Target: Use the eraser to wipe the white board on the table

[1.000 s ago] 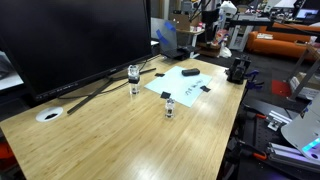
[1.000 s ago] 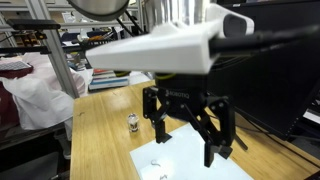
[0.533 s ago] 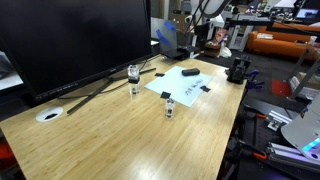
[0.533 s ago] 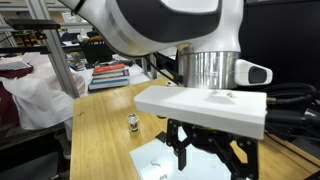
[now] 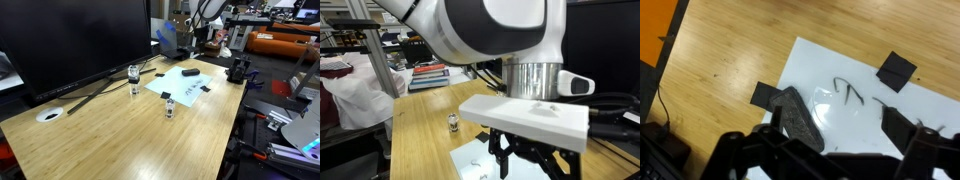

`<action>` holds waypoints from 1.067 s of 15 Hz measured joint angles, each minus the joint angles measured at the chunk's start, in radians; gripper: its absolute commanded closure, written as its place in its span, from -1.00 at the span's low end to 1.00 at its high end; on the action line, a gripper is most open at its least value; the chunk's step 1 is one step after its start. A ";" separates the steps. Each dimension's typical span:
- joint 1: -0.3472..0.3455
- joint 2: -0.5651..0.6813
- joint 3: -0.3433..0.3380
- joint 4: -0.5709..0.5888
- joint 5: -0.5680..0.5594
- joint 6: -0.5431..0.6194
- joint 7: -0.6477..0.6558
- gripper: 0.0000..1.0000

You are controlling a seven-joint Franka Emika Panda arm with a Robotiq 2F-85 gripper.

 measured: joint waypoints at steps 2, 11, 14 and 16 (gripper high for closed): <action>-0.007 0.066 -0.001 0.016 -0.009 0.002 0.010 -1.00; -0.080 0.288 0.030 0.202 0.050 0.020 -0.239 -1.00; -0.118 0.319 0.050 0.239 0.096 -0.012 -0.352 -1.00; -0.120 0.319 0.058 0.245 0.097 -0.023 -0.357 -1.00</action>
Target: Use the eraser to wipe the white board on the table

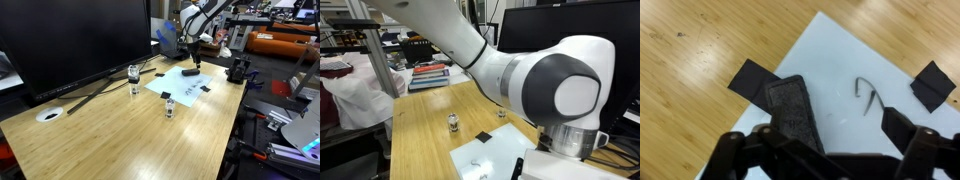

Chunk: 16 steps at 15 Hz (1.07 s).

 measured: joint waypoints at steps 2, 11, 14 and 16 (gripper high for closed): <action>0.000 0.000 0.003 0.002 0.000 -0.005 0.000 -1.00; 0.013 0.030 0.015 0.002 -0.002 0.095 0.007 -1.00; 0.005 0.072 0.015 0.006 0.002 0.157 -0.002 -1.00; -0.007 0.099 0.015 0.016 0.003 0.178 -0.011 -1.00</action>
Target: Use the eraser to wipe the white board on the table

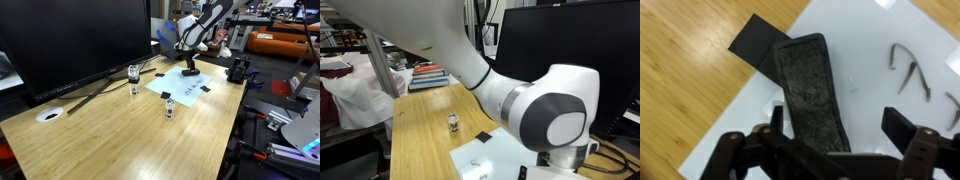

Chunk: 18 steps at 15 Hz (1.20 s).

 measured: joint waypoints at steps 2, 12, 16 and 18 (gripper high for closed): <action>-0.016 0.021 -0.001 0.014 0.000 0.010 -0.013 -1.00; -0.042 0.073 0.011 0.054 0.048 0.013 -0.103 -0.19; -0.051 0.078 0.012 0.074 0.060 0.013 -0.123 0.37; -0.054 0.077 0.012 0.078 0.062 0.013 -0.126 0.47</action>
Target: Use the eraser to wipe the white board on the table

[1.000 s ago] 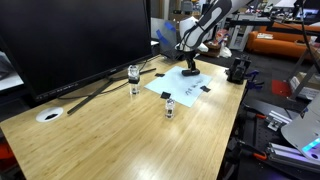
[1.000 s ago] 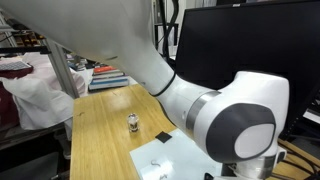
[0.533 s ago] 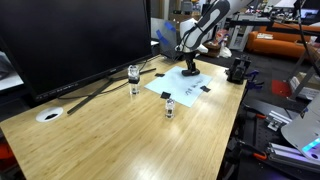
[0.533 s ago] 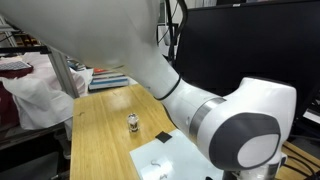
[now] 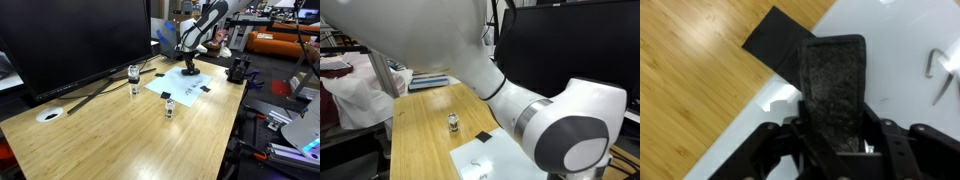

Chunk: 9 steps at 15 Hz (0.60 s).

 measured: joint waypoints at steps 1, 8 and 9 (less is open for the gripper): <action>0.000 -0.001 0.000 0.001 0.000 0.000 0.000 0.47; 0.001 -0.029 -0.008 -0.010 0.025 0.001 0.095 0.47; 0.001 -0.027 -0.013 -0.021 0.037 0.001 0.143 0.47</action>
